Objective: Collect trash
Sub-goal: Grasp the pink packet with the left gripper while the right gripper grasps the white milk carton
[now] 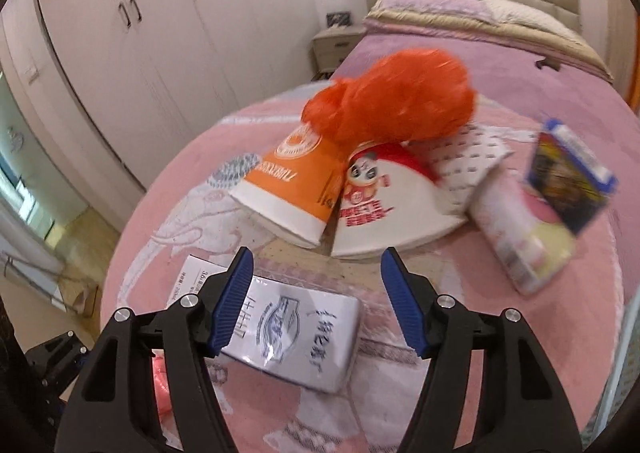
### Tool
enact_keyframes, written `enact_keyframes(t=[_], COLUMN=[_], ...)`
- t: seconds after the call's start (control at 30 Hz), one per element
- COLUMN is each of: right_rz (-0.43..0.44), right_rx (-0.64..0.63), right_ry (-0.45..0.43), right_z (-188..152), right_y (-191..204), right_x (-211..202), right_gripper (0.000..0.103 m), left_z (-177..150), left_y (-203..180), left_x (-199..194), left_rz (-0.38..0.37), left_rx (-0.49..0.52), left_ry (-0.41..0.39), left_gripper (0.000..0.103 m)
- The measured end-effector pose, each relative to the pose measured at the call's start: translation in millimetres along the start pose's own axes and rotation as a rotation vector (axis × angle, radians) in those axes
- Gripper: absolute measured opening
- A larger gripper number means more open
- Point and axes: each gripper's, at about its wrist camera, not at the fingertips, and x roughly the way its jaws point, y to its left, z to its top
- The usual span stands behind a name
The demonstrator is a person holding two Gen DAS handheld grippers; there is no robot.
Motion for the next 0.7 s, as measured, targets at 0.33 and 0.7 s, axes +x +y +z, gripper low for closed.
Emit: enact_keyframes(t=[0.33,0.7], right_rz=[0.054,0.097], right_rx=[-0.064,-0.230], right_ry=[0.109,0.125], right_z=[-24.2,-81.7], right_y=[9.0,57.3], right_x=[3.0,-25.2], right_gripper=[0.063,0.069], left_z=[-2.7,9.1], left_y=[12.8,55.6], left_x=[11.8,5.0], left_rz=[-0.006,0.033], left_rx=[-0.037,-0.160], left_ry=[0.035,-0.018], left_gripper=[0.040,0.038])
